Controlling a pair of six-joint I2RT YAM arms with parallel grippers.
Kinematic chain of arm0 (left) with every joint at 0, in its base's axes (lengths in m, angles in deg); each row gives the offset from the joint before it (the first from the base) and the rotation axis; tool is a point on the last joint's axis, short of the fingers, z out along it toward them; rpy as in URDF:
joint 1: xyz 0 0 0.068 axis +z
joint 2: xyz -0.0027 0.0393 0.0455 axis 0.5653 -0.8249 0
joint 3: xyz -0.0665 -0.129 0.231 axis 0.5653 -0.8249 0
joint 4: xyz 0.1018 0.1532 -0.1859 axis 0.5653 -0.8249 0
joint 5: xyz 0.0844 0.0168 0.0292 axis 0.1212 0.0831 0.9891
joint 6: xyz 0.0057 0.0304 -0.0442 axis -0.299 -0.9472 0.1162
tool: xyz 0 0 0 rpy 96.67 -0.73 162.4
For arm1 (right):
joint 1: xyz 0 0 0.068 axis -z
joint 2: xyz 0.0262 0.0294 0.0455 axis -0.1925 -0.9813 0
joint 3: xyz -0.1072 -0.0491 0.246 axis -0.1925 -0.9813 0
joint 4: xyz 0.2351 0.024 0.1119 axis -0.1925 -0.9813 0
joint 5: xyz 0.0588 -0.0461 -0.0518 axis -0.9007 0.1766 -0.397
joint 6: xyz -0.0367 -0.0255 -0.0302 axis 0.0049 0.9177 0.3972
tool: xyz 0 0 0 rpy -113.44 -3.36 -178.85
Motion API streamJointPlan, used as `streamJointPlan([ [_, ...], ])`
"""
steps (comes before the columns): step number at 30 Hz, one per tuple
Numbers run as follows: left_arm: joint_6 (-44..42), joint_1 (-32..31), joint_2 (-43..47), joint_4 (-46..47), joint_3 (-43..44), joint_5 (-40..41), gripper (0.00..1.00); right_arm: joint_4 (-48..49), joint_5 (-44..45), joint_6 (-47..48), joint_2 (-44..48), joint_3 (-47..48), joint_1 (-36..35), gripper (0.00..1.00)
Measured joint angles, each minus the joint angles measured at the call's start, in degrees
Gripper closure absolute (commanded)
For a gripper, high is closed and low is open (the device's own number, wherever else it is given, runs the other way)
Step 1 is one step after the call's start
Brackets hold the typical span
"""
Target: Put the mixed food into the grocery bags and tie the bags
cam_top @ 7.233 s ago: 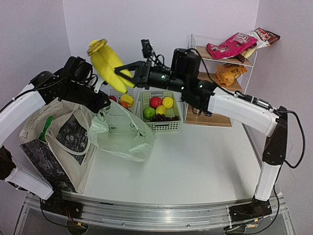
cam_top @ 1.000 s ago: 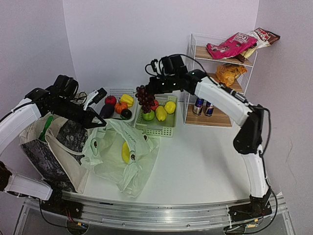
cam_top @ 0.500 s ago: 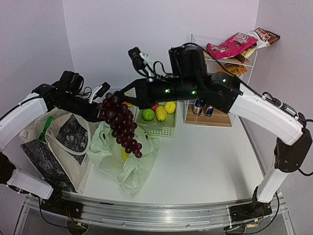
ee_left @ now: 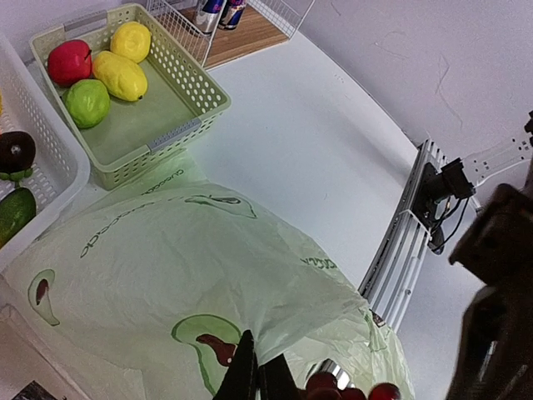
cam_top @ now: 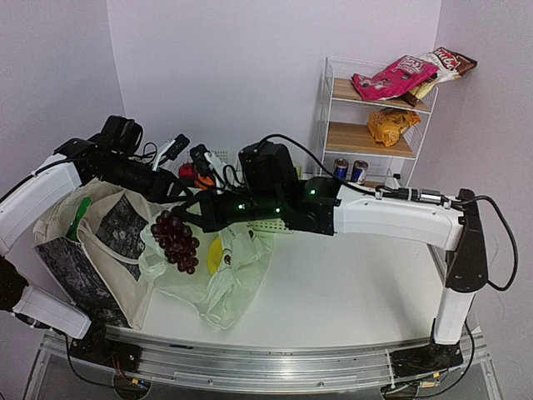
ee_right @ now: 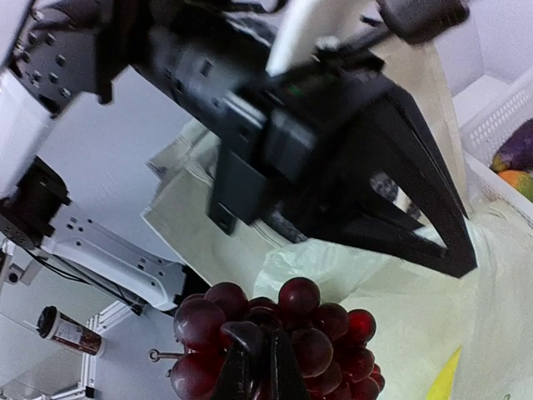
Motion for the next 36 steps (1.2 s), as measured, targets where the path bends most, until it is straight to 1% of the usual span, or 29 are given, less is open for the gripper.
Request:
streamJointPlan([
  [1, -0.09, 0.00, 0.00, -0.18, 0.25, -0.14, 1.00, 0.64, 1.03, 1.05, 0.39, -1.90, 0.02, 1.00],
  [4, -0.73, -0.02, 0.00, -0.40, 1.09, -0.35, 1.00, -1.74, 4.89, 5.12, 1.11, -5.67, 0.26, 1.00],
  [8, -1.23, -0.02, 0.02, -0.44, 1.43, -0.70, 1.00, -7.32, 12.70, 12.91, 1.09, -5.75, 0.32, 1.00],
  [13, 0.79, -0.02, 0.02, -1.00, 1.36, -1.99, 1.00, -10.59, 24.97, 23.56, -3.39, 0.97, 0.42, 1.00],
  [15, 1.87, -0.02, 0.05, -1.49, 1.33, -2.29, 1.00, -10.65, 28.51, 26.66, -6.09, 3.84, 0.63, 1.00],
  [17, 2.45, -0.01, 0.07, -2.10, 1.32, -2.27, 1.00, -10.76, 30.85, 28.88, -7.83, 4.55, 1.11, 1.00],
  [26, 3.17, -0.01, 0.07, -3.32, 1.34, -1.14, 1.00, -12.87, 31.58, 29.49, -8.55, 0.17, 6.77, 1.00],
  [29, 3.78, 0.00, 0.07, -3.29, 1.34, -1.67, 1.00, -13.47, 31.45, 29.45, -9.19, 1.95, 7.25, 1.00],
  [31, 4.79, 0.00, 0.07, -3.25, 1.34, -1.80, 1.00, -14.21, 30.73, 29.11, -11.57, 6.15, 7.08, 1.00],
  [32, 5.34, 0.00, 0.07, -3.24, 1.32, -1.77, 1.00, -14.36, 30.14, 28.91, -13.55, 9.28, 6.90, 0.96],
  [33, 6.04, 0.00, 0.07, -3.26, 1.27, -1.63, 1.00, -14.48, 29.28, 28.68, -15.76, 12.55, 6.69, 0.82],
  [35, 6.55, 0.04, 0.08, -3.34, 0.98, -1.27, 1.00, -15.18, 27.50, 28.06, -18.95, 16.97, 6.26, 0.52],
  [36, 6.63, 0.09, 0.19, -3.47, 0.54, -0.69, 1.00, -15.85, 26.50, 27.44, -20.08, 18.36, 6.10, 0.41],
])
